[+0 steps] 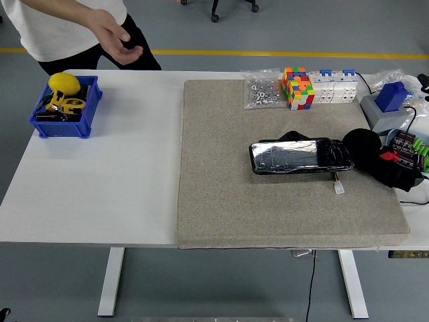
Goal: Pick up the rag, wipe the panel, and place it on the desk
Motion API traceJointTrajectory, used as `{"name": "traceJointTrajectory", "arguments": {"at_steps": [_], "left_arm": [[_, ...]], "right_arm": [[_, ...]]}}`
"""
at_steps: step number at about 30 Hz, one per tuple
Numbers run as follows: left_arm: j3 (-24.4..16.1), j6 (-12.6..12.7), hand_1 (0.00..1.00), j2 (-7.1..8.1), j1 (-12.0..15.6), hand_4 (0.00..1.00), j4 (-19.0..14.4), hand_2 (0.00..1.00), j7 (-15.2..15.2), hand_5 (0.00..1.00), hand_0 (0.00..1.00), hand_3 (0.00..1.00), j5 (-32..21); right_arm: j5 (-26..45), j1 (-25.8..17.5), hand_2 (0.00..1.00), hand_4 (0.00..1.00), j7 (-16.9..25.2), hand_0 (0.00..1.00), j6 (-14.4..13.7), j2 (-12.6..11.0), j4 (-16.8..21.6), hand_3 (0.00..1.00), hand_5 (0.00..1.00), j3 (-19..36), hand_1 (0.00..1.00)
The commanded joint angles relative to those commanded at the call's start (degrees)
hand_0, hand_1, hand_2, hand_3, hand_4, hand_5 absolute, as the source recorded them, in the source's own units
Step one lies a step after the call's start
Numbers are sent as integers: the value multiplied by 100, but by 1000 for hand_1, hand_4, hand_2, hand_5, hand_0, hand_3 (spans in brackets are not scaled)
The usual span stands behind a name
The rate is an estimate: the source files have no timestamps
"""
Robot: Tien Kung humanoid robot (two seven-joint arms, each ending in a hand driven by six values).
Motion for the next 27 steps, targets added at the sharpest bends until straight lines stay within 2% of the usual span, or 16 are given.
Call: {"name": "traceJointTrajectory", "arguments": {"at_steps": [3, 13, 18, 27], "left_arm": [[-3, -1, 729, 4, -5, 671, 0, 731, -4, 623, 684, 604, 5], [18, 3, 728, 14, -2, 671, 0, 731, 1, 623, 684, 603, 7], [68, 2, 729, 16, 5, 670, 0, 731, 2, 624, 684, 604, -27], [131, 7, 729, 29, 15, 670, 0, 731, 7, 623, 685, 604, -58]], "right_arm": [[-447, -2, 848, 998, -5, 858, 31, -44, -12, 874, 642, -6, 810], [-2715, -21, 846, 998, 65, 857, 45, -37, -78, 871, 641, -86, 810], [-3008, -35, 846, 998, 111, 855, 30, 42, -146, 871, 640, -128, 808], [-3010, -46, 845, 998, 172, 856, 59, 128, -450, 871, 633, -343, 808]]}}
